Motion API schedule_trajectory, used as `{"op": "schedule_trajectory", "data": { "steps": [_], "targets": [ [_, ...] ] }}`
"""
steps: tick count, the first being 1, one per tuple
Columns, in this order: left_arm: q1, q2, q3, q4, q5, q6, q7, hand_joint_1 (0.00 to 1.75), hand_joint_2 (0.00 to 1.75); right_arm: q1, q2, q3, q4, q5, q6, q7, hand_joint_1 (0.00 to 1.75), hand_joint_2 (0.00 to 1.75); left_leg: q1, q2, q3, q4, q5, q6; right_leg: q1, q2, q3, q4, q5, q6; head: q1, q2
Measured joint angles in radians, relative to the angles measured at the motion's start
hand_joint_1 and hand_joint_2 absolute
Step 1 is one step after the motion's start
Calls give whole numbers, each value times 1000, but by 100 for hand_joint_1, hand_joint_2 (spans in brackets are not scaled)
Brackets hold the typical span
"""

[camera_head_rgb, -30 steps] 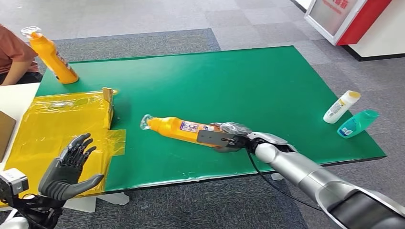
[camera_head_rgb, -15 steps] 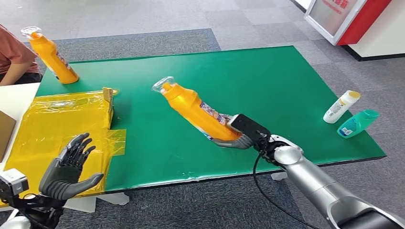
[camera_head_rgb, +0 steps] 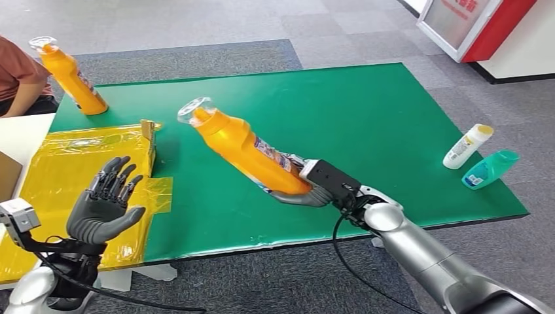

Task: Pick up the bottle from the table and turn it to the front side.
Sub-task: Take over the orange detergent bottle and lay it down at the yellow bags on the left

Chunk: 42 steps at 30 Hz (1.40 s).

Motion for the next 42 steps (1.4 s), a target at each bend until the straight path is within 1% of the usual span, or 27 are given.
{"op": "schedule_trajectory", "data": {
  "steps": [9,16,21,27,36,42],
  "targets": [
    [-66,-15,-81,1,122,-20,59,0,175,-5,11,65,-59,6,-13,-24,175,175,0,0,0,0,0,0,0,0,0,0,0,0,0,0],
    [-112,-17,-146,1,137,7,73,0,175,-12,23,102,-90,9,-17,-33,175,175,0,0,0,0,0,0,0,0,0,0,0,0,0,0],
    [-128,-17,-170,1,135,23,73,0,175,-19,25,126,-115,10,-17,-35,175,175,0,0,0,0,0,0,0,0,0,0,0,0,0,0],
    [-149,-17,-181,1,150,38,78,0,175,-31,26,159,-145,15,-13,-40,175,175,0,0,0,0,0,0,0,0,0,0,0,0,0,0],
    [-183,-15,-204,1,221,5,110,0,175,-61,28,209,-165,12,-16,-43,175,175,0,0,0,0,1,0,0,0,0,0,0,0,0,0],
    [-183,-14,-253,-4,238,-32,125,0,175,-70,28,220,-161,29,-27,-41,175,175,0,0,0,0,1,0,0,0,0,0,0,0,0,0]
  ]
}}
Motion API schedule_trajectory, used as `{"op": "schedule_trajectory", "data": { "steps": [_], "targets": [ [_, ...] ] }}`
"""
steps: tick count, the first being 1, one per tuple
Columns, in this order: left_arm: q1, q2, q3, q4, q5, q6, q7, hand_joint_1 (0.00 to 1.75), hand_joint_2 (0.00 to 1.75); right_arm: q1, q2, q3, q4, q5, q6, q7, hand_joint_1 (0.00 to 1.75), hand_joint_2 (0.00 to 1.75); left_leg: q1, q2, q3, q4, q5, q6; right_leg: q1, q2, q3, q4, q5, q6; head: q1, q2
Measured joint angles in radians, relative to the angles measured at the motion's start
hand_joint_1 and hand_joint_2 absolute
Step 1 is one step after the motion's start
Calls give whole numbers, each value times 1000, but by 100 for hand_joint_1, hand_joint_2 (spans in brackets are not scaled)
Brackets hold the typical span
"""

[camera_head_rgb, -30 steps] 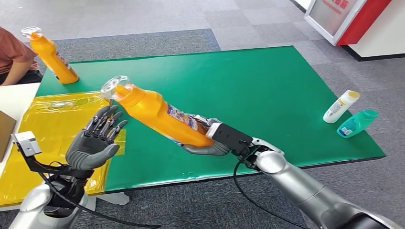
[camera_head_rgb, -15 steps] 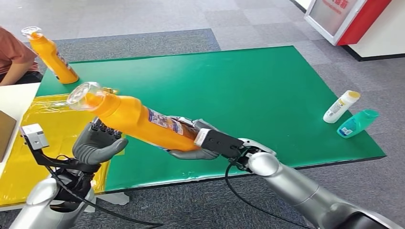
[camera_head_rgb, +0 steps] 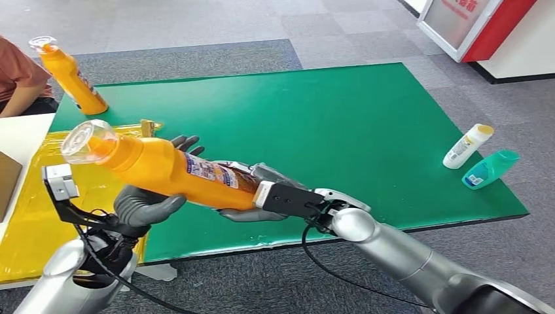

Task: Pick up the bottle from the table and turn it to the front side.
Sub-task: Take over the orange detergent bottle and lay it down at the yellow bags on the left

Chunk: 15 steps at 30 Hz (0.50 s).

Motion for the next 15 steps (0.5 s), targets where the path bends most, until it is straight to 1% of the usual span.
{"op": "schedule_trajectory", "data": {
  "steps": [6,10,11,14,15],
  "targets": [
    [-10,3,-43,-3,-19,-1,12,0,175,-2,0,2,12,20,-10,0,175,175,0,0,0,0,0,0,0,0,0,0,0,0,0,0],
    [-20,8,-58,-5,-46,27,15,0,175,-3,0,2,18,26,-12,-1,175,175,0,0,0,0,1,0,0,0,0,0,0,0,0,0],
    [-21,8,-61,-6,-55,37,15,41,175,-3,0,2,19,27,-13,-1,175,175,0,0,0,0,1,0,0,0,0,0,0,0,0,0],
    [-25,8,-68,-7,-79,68,8,171,175,-3,0,2,21,32,-14,0,175,175,0,0,0,0,1,0,0,0,0,0,0,0,0,0],
    [-25,8,-70,-7,-86,77,4,175,175,-3,0,2,21,34,-14,0,175,175,0,0,0,0,1,0,0,0,0,0,0,0,0,0]
  ]
}}
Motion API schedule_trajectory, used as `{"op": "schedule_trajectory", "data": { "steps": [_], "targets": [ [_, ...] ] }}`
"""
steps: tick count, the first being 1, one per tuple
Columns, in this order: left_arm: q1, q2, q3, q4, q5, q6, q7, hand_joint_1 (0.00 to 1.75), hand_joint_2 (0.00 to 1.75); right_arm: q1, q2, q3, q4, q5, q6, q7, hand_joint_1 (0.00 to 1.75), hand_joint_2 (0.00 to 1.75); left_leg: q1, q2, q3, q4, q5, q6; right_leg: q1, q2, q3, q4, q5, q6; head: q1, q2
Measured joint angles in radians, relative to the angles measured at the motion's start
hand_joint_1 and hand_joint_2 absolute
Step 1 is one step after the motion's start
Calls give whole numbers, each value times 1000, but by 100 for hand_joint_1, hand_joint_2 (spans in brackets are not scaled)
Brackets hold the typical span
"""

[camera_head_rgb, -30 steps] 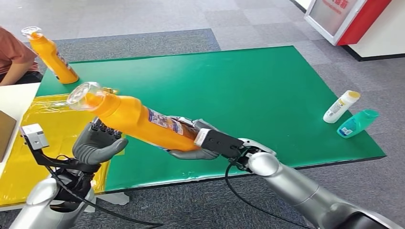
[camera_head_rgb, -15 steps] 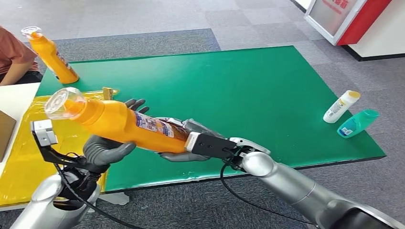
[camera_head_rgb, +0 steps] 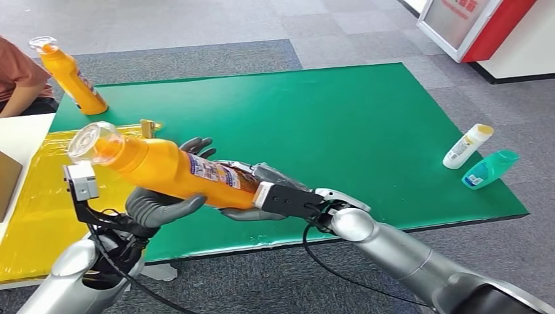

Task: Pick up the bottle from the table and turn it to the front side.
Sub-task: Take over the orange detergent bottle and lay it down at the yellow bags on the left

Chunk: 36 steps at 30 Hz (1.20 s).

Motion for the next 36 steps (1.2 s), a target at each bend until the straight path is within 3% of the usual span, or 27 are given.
{"op": "schedule_trajectory", "data": {
  "steps": [7,8,9,11,12,13,23,32,36],
  "targets": [
    [0,0,-1,-6,-17,27,-10,175,175,-1,0,2,0,2,0,0,175,175,0,0,0,0,0,0,0,0,0,0,0,0,0,0],
    [-1,0,-1,-6,-18,29,-11,175,175,-1,0,3,0,2,0,0,160,175,0,0,0,0,0,0,0,0,0,0,0,0,0,0],
    [-2,0,-1,-6,-19,30,-11,175,175,-1,0,3,1,2,0,-1,131,175,0,0,0,0,0,0,0,0,0,0,0,0,0,0],
    [-3,0,-1,-6,-25,35,-14,175,175,-1,0,5,2,2,0,-2,44,175,0,0,0,0,0,0,0,0,0,0,0,0,0,0],
    [-3,0,-1,-6,-27,38,-15,175,175,-1,0,5,2,2,0,-2,15,175,0,0,0,0,0,0,0,0,0,0,0,0,0,0],
    [-4,0,-1,-6,-29,41,-17,175,175,0,1,6,3,3,-1,-2,0,175,0,0,0,0,0,0,0,0,0,0,0,0,0,0],
    [-4,7,1,-6,-99,83,-28,175,175,0,3,-10,27,10,-25,9,0,175,0,0,0,0,0,0,0,0,0,0,0,0,0,0],
    [0,67,67,-32,-540,261,-17,175,175,32,-28,-139,77,71,-98,41,0,175,0,0,0,0,0,0,0,0,0,0,1,0,0,0],
    [14,94,109,-32,-682,295,5,175,175,54,-46,-212,78,95,-98,45,0,175,0,0,0,0,0,0,0,0,0,0,1,0,0,0]
  ]
}}
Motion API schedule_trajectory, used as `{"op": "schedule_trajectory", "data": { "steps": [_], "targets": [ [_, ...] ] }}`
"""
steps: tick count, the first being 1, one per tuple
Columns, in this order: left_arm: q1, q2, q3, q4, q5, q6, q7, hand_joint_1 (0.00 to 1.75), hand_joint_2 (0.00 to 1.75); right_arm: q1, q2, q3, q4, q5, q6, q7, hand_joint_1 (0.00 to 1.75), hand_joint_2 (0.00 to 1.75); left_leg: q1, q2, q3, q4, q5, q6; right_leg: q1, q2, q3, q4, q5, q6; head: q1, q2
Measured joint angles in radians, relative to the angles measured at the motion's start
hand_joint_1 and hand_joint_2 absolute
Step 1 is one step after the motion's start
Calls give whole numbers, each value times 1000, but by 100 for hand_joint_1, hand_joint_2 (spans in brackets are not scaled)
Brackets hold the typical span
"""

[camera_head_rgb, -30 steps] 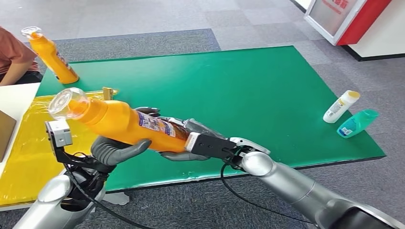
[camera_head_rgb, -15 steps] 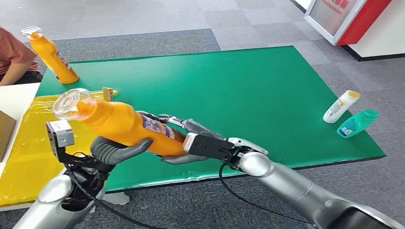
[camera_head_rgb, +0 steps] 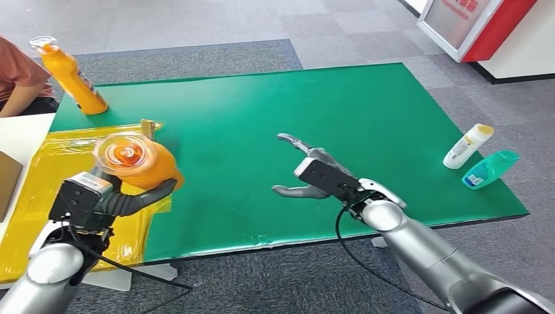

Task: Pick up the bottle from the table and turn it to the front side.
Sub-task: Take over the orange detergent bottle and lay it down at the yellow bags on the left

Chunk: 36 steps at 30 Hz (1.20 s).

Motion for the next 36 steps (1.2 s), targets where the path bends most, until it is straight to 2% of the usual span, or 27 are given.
{"op": "schedule_trajectory", "data": {
  "steps": [4,6,10,20,26,36],
  "targets": [
    [-4,41,22,19,-184,-32,106,175,0,11,-12,-61,-11,9,8,11,0,175,0,0,0,0,0,0,0,0,0,0,0,0,0,0],
    [-12,68,29,57,-263,-59,142,175,0,6,-15,-88,-28,8,24,26,0,175,0,1,0,0,0,-1,0,0,-1,0,1,-1,0,0],
    [-26,105,46,140,-352,-75,159,175,0,-5,-17,-124,-60,5,42,45,0,175,0,1,0,0,1,-1,0,1,-1,0,1,-1,0,0],
    [-49,167,52,353,-591,-80,204,175,0,-60,-32,-157,-99,-5,55,42,0,175,0,1,0,0,1,0,0,1,-1,0,1,-1,0,0],
    [-86,181,71,486,-693,-36,208,175,0,-107,-62,-186,-176,-48,75,32,0,175,0,1,5,-1,1,-1,0,1,4,1,1,-1,0,0],
    [-95,191,81,592,-832,-12,209,175,0,-138,-80,-190,-286,-64,91,24,0,175,0,3,20,-4,-3,-5,0,6,16,1,0,-4,0,0]
  ]
}}
